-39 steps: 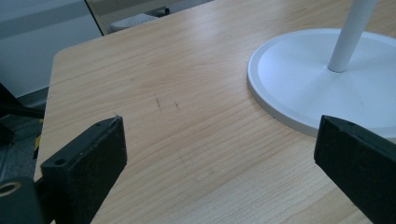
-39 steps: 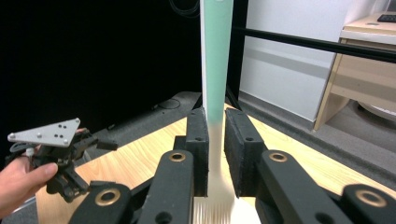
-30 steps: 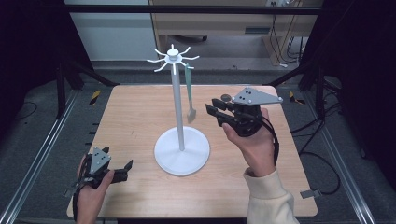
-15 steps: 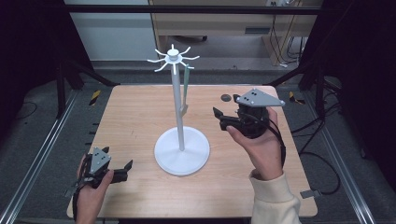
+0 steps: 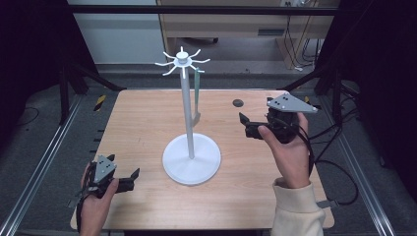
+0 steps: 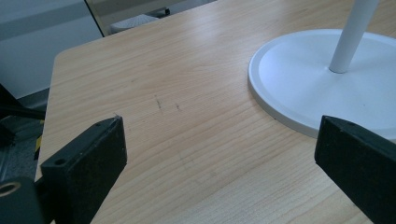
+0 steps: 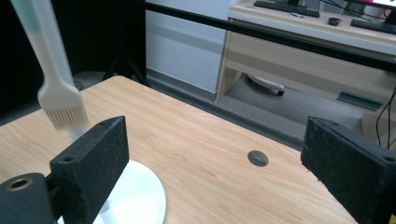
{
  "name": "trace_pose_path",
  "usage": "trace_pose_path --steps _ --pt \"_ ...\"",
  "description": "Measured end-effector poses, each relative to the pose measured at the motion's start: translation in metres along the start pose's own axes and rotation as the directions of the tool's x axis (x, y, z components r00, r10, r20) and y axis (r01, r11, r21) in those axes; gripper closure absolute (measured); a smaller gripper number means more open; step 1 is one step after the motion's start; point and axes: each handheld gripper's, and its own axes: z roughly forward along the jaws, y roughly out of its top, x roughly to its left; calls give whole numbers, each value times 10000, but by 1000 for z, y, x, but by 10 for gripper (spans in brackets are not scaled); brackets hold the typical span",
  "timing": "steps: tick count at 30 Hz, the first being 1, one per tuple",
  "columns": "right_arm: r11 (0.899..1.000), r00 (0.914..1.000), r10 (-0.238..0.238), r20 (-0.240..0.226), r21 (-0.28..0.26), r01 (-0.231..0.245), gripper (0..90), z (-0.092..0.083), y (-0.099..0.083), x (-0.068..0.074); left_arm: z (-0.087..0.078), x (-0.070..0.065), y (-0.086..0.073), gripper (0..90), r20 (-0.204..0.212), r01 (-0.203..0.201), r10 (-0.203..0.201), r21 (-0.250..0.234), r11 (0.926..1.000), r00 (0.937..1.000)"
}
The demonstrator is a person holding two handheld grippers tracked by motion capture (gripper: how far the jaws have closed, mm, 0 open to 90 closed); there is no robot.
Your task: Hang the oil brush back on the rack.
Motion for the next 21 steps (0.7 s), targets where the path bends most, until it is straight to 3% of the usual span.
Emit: trace_pose_path --steps 8,21 --pt "9991 9976 210 655 346 -233 98 7 -19 -18 0 -1 0 19 38 -35 35 -21 10000 10000" --pt "9934 9945 553 886 949 -637 100 25 -53 -38 1 0 0 19 -43 -87 87 31 10000 10000"
